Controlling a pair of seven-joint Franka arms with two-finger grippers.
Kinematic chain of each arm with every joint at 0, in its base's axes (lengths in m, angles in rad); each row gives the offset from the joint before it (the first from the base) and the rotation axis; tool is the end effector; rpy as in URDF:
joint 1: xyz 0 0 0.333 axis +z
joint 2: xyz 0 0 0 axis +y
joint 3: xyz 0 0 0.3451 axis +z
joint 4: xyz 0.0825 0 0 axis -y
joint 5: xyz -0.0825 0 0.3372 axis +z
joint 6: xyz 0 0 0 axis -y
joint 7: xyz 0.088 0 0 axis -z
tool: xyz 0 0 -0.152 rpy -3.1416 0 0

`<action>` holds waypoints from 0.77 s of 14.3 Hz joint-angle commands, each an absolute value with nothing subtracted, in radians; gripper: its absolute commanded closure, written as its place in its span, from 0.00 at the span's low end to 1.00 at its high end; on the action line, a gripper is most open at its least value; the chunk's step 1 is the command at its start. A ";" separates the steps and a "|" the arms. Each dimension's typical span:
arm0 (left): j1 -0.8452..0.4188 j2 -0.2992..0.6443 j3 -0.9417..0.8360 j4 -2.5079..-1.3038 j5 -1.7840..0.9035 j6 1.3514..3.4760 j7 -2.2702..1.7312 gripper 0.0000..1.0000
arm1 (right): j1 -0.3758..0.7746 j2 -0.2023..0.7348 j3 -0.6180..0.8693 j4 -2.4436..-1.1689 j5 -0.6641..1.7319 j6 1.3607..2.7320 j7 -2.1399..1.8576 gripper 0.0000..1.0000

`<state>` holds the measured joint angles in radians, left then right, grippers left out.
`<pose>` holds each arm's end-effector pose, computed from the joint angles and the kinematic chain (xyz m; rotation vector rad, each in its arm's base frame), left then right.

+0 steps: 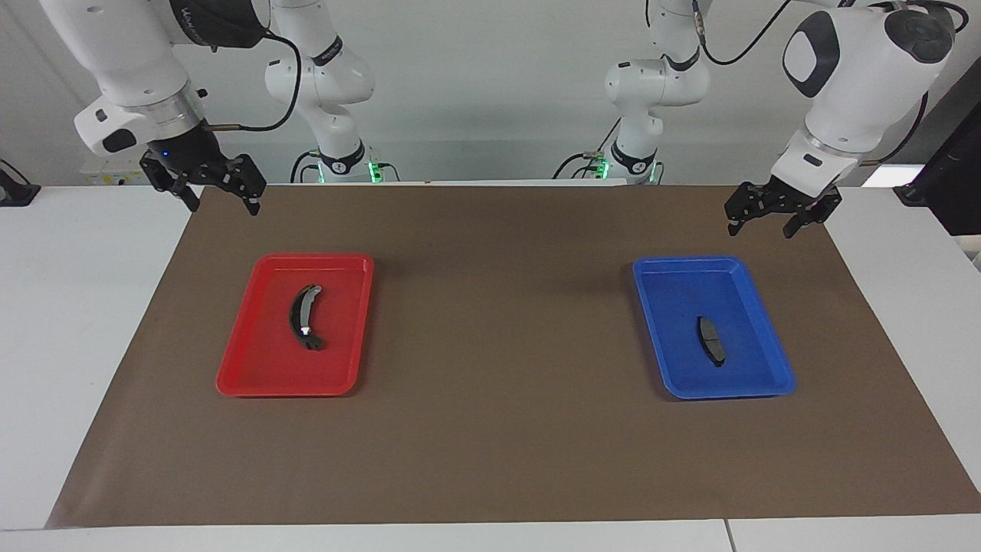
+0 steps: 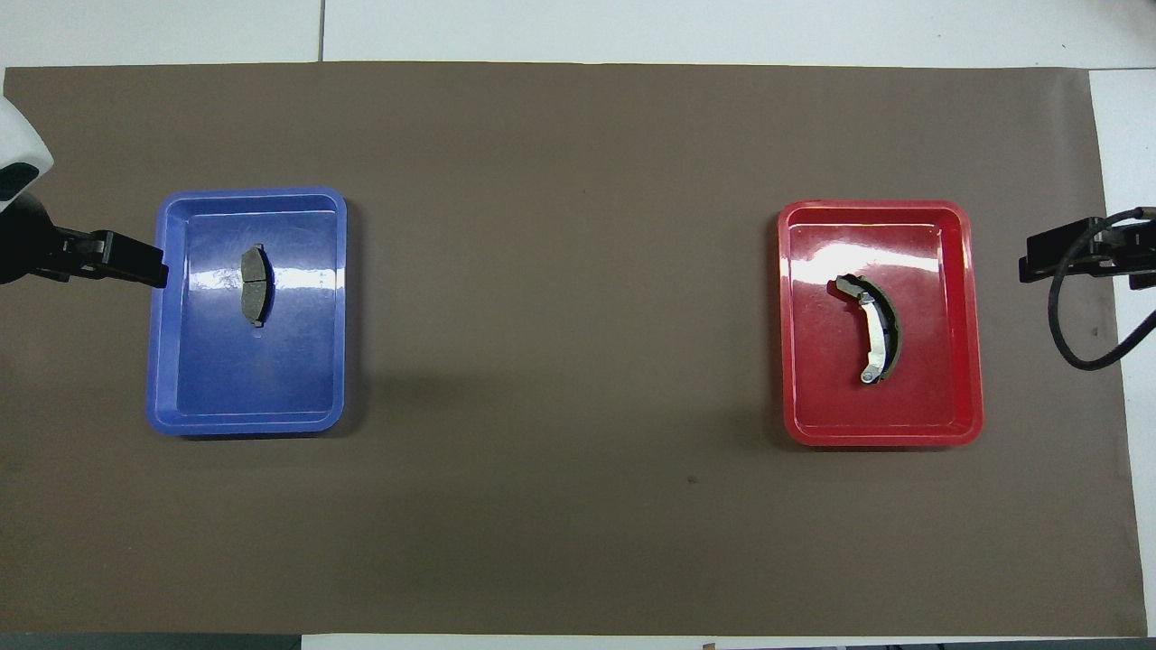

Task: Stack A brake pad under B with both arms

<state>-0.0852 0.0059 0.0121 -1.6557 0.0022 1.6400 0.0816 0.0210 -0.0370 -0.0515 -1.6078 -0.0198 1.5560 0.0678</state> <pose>0.5112 -0.0371 0.5753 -3.1298 0.2429 0.0339 0.4923 -0.0186 0.6101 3.1196 -0.1536 -0.0227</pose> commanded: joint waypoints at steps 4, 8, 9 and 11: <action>-0.087 -0.031 0.014 -1.750 -0.031 1.726 0.086 0.02 | 0.015 -0.049 -0.048 -1.624 -0.018 1.557 0.044 0.00; -0.081 -0.034 0.015 -1.859 -0.031 1.847 0.084 0.02 | 0.015 -0.049 -0.048 -1.624 -0.018 1.557 0.044 0.00; -0.080 -0.032 0.015 -1.897 -0.031 1.894 0.084 0.02 | 0.015 -0.049 -0.048 -1.624 -0.018 1.557 0.044 0.00; -0.071 -0.022 0.015 -1.983 -0.031 2.006 0.084 0.02 | 0.015 -0.049 -0.048 -1.624 -0.018 1.557 0.046 0.00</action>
